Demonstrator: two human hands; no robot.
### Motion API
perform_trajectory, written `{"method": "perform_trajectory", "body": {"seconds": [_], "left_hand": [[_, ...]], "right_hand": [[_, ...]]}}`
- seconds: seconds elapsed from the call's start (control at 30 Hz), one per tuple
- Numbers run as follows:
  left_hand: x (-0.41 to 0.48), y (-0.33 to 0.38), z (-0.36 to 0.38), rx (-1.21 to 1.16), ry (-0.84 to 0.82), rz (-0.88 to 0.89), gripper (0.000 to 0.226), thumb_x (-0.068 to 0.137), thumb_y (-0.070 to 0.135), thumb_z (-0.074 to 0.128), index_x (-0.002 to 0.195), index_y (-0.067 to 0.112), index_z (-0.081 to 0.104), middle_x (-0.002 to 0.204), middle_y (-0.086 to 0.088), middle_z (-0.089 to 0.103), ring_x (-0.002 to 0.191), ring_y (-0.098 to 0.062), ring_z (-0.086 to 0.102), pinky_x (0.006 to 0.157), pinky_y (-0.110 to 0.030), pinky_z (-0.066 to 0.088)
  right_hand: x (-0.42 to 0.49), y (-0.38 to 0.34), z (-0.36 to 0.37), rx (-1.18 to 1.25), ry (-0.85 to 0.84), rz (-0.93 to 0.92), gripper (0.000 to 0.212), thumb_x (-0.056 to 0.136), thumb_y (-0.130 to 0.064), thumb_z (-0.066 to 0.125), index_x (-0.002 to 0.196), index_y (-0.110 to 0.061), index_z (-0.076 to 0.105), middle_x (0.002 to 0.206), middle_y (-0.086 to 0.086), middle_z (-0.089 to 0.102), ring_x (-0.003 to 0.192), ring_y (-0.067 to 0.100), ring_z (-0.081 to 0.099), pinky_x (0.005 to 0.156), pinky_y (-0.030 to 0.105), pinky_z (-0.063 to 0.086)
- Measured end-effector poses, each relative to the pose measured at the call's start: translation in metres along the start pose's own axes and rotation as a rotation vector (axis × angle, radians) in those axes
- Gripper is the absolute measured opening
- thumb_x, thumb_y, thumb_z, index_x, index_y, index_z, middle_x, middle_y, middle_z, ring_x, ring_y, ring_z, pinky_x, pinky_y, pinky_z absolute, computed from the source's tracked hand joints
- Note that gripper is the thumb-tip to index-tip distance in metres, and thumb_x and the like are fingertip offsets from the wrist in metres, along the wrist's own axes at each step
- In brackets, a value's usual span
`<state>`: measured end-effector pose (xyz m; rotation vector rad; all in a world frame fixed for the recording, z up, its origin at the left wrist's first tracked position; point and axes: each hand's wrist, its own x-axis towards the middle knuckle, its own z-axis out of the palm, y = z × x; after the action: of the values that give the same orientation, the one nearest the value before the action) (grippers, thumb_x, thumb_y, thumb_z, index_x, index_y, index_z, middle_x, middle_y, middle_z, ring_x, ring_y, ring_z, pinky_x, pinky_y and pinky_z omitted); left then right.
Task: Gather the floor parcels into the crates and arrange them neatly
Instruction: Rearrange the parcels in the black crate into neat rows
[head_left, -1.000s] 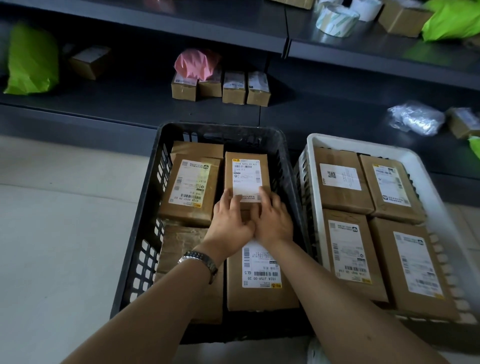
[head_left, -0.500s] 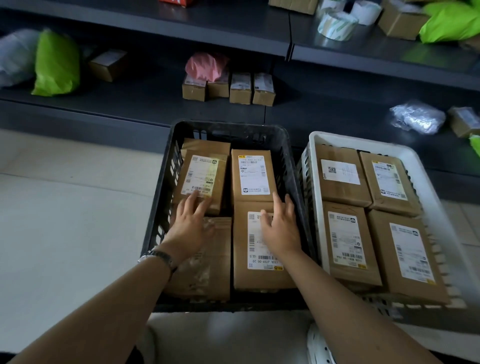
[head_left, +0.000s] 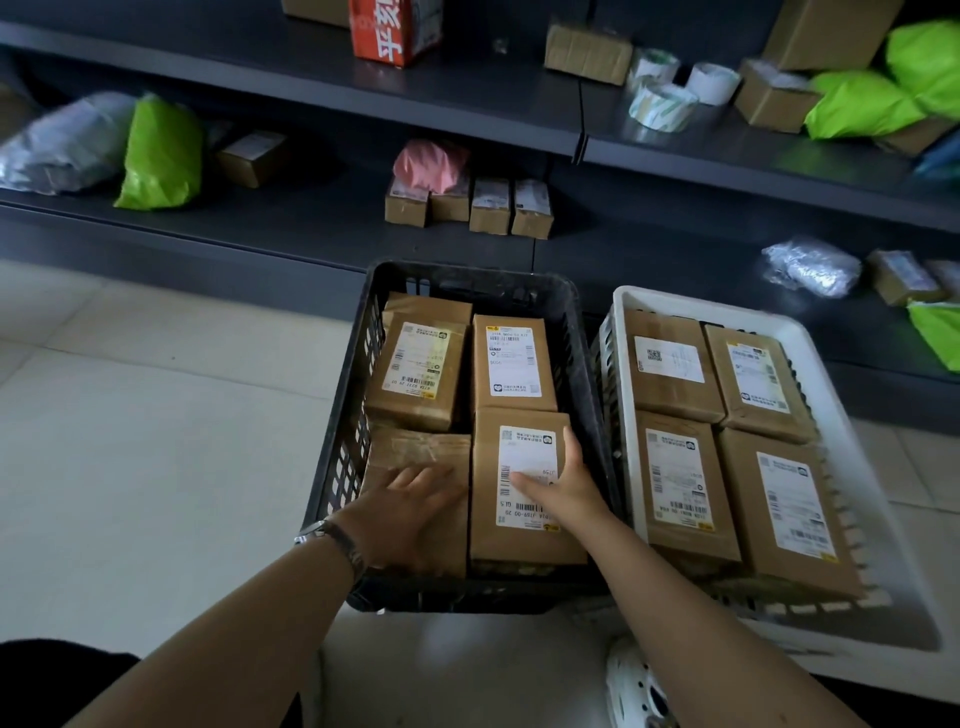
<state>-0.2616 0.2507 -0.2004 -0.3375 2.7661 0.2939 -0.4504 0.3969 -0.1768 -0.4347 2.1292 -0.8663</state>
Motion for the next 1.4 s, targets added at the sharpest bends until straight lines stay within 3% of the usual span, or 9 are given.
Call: {"method": "perform_trajectory", "body": {"seconds": [0.17,0.53,0.67,0.77,0.87,0.97,1.03,1.17,1.4], "left_hand": [[0.008,-0.001,0.000,-0.035,0.022,0.010,0.110,0.068,0.064,0.068,0.153,0.032,0.006,0.160,-0.002,0.006,0.148,-0.027,0.006,0.120,-0.045,0.001],[-0.001,-0.004,-0.001,-0.038,0.040,-0.047,0.093,0.079,0.061,0.060,0.154,0.030,0.014,0.161,0.000,0.009,0.148,-0.022,0.010,0.121,-0.045,0.005],[-0.001,-0.010,-0.011,-0.089,0.090,-0.135,0.080,0.087,0.060,0.052,0.152,0.028,0.020,0.159,0.000,0.014,0.146,-0.022,0.018,0.119,-0.042,0.017],[-0.001,-0.015,-0.022,-0.261,0.164,-0.269,0.070,0.092,0.042,0.053,0.153,0.027,0.019,0.158,0.000,0.014,0.145,-0.023,0.019,0.117,-0.043,0.021],[0.008,-0.023,-0.036,-0.515,0.287,-0.430,0.072,0.090,0.027,0.057,0.152,0.021,0.021,0.158,-0.004,0.013,0.144,-0.027,0.016,0.117,-0.042,0.021],[0.028,-0.041,-0.045,-1.017,0.338,-0.652,0.072,0.081,0.027,0.059,0.147,0.021,0.029,0.146,-0.007,0.036,0.132,-0.029,0.040,0.105,-0.040,0.041],[0.039,-0.048,-0.042,-1.170,0.321,-0.669,0.073,0.077,0.025,0.062,0.143,0.020,0.033,0.135,-0.007,0.048,0.119,-0.024,0.052,0.091,-0.034,0.048],[0.047,-0.039,-0.031,-1.139,0.333,-0.685,0.081,0.079,0.014,0.061,0.148,0.027,0.021,0.130,-0.004,0.043,0.117,-0.027,0.052,0.096,-0.042,0.050],[0.057,-0.037,-0.025,-1.142,0.339,-0.652,0.103,0.083,0.005,0.064,0.153,0.032,-0.008,0.145,-0.003,0.026,0.128,-0.028,0.040,0.100,-0.035,0.046]], "right_hand": [[0.008,0.000,-0.004,-0.007,-0.062,0.037,0.116,0.081,-0.025,0.081,0.157,-0.034,-0.005,0.143,-0.004,0.052,0.107,0.014,0.055,0.091,0.030,0.046],[0.016,0.003,-0.004,-0.051,-0.091,0.055,0.117,0.081,-0.022,0.081,0.156,-0.037,-0.008,0.148,-0.001,0.046,0.126,0.022,0.054,0.103,0.040,0.047],[0.012,-0.004,-0.003,-0.218,-0.038,0.003,0.110,0.081,-0.035,0.080,0.158,-0.034,0.001,0.158,0.006,0.019,0.140,0.026,0.037,0.111,0.040,0.037],[0.008,-0.007,-0.003,-0.391,0.048,-0.186,0.094,0.088,-0.041,0.071,0.158,-0.029,0.010,0.163,0.002,-0.003,0.149,0.024,0.016,0.115,0.036,0.029],[0.014,-0.013,-0.002,-0.308,0.098,-0.173,0.081,0.095,-0.041,0.060,0.158,-0.028,0.010,0.164,0.003,0.001,0.147,0.024,0.022,0.103,0.031,0.039],[0.030,-0.021,-0.002,-0.221,0.120,-0.128,0.077,0.098,-0.042,0.055,0.158,-0.026,0.010,0.162,0.008,0.012,0.140,0.024,0.036,0.088,0.026,0.041],[0.042,-0.025,-0.001,-0.223,0.125,-0.106,0.075,0.100,-0.042,0.050,0.159,-0.025,0.007,0.164,0.006,0.007,0.144,0.025,0.032,0.091,0.027,0.039],[0.063,-0.031,0.000,-0.239,0.131,-0.082,0.075,0.100,-0.043,0.050,0.159,-0.025,0.008,0.165,0.003,0.007,0.149,0.026,0.022,0.112,0.042,0.034],[0.072,-0.032,0.008,-0.411,0.140,-0.103,0.072,0.097,-0.051,0.044,0.157,-0.034,0.008,0.162,-0.001,0.013,0.147,0.027,0.015,0.111,0.047,0.033]]}}
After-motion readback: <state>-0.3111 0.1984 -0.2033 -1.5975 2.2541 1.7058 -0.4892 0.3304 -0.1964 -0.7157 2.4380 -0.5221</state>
